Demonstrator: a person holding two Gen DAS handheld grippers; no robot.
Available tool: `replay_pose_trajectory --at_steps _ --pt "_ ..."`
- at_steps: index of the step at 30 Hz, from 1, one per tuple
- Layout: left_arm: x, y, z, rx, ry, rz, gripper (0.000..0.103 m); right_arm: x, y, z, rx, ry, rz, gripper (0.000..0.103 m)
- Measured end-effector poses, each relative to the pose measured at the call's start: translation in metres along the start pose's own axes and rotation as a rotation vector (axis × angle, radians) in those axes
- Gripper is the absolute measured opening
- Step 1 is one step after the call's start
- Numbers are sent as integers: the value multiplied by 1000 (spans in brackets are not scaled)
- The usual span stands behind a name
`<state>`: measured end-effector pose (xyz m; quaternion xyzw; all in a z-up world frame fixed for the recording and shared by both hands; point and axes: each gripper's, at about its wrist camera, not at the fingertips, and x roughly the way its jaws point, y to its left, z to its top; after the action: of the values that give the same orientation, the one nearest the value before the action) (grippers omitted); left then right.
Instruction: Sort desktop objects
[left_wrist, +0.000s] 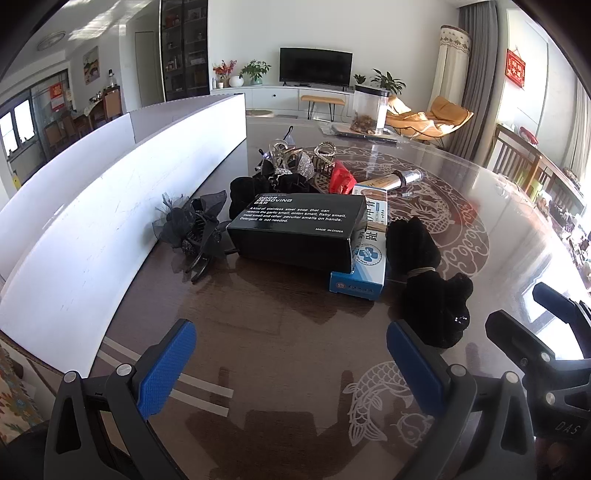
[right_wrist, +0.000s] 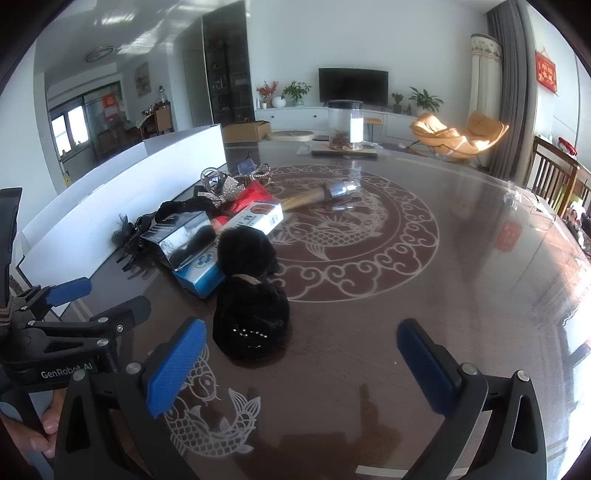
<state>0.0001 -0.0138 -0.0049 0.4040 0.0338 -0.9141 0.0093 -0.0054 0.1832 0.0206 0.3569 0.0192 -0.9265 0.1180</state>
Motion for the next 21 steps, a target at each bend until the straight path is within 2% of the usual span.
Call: replay_pose_trajectory --at_steps 6,11,17,21 --pt "-28 32 -8 -87 -3 1 103 23 12 17 -94 78 104 103" --pt "-48 41 -16 -45 -29 37 103 59 30 21 -200 155 137 103" --pt "-43 44 -16 -46 18 13 103 99 42 22 -236 253 136 103" --pt "-31 31 -5 -27 55 -19 103 101 42 22 -270 239 159 103"
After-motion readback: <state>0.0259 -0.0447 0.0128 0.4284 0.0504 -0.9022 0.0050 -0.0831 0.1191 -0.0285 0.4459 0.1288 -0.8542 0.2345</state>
